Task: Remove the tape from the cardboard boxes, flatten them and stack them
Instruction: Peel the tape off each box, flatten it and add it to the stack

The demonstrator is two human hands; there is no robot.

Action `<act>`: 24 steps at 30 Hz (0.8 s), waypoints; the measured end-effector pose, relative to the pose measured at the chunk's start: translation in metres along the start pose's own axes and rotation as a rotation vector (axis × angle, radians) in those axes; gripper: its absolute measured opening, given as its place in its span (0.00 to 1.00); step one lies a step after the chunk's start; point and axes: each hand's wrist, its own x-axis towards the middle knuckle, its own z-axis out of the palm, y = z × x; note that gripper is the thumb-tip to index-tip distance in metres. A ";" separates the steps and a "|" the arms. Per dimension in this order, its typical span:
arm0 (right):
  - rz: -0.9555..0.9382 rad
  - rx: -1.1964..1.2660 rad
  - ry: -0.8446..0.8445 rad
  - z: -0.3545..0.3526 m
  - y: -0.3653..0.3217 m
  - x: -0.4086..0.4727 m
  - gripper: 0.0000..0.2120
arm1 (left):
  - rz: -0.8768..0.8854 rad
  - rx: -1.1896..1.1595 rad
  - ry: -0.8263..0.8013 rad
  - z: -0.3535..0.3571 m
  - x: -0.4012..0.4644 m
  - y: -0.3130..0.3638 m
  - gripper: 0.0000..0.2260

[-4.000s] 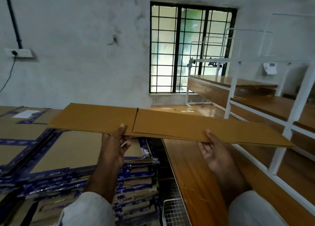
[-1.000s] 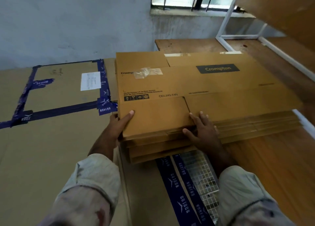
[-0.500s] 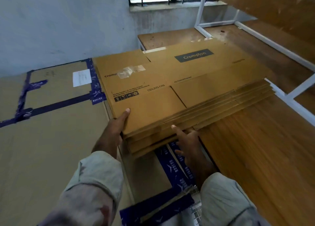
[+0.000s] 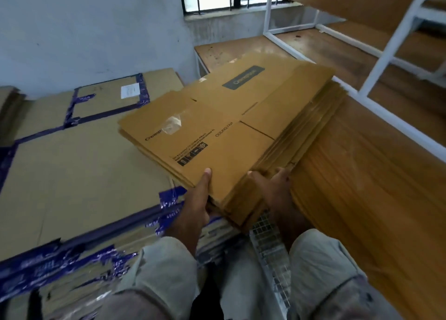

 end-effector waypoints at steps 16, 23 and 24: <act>0.031 -0.393 0.233 -0.078 0.098 -0.079 0.45 | -0.086 0.369 -0.258 0.015 -0.113 -0.127 0.36; 0.058 -0.389 0.258 -0.071 0.094 -0.065 0.48 | -0.039 1.175 -0.499 -0.047 -0.108 -0.005 0.34; 0.062 -0.386 0.271 -0.069 0.093 -0.063 0.50 | 0.024 1.122 -0.449 -0.053 -0.101 0.016 0.31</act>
